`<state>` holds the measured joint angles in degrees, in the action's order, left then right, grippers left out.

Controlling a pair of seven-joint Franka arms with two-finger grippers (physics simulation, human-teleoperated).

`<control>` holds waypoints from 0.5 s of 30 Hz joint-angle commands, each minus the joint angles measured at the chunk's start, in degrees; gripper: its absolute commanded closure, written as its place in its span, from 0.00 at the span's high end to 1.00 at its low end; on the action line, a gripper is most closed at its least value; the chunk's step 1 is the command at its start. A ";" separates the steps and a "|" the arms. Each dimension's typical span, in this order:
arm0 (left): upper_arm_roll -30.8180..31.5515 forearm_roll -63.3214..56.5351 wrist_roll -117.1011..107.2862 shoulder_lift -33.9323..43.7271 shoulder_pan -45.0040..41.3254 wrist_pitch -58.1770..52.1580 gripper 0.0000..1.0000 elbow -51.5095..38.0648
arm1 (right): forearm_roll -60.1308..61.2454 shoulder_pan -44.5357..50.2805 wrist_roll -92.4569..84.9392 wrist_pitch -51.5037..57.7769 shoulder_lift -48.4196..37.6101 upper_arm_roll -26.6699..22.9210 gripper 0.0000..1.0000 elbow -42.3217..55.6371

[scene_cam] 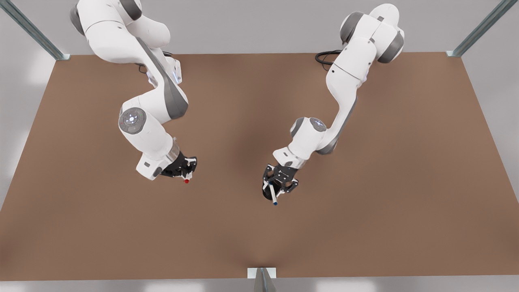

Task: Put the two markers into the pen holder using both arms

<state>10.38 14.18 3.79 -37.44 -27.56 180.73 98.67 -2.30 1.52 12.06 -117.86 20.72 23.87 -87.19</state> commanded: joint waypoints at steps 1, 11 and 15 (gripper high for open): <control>-0.01 0.06 7.63 1.84 -0.22 0.41 1.00 1.53 | 3.00 0.77 6.66 -0.18 0.02 0.03 0.28 1.06; -11.87 -10.66 -5.46 17.84 19.82 -89.15 1.00 -21.94 | 3.97 12.01 15.97 -12.13 8.63 -0.14 0.28 10.02; -9.06 -12.77 -5.20 24.70 24.75 -92.49 1.00 -21.23 | 3.09 16.15 15.97 -16.26 15.22 -1.11 0.28 18.20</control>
<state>0.55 3.54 3.46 -13.65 -3.55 107.17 77.38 1.49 17.02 19.70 -128.34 35.00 22.85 -70.13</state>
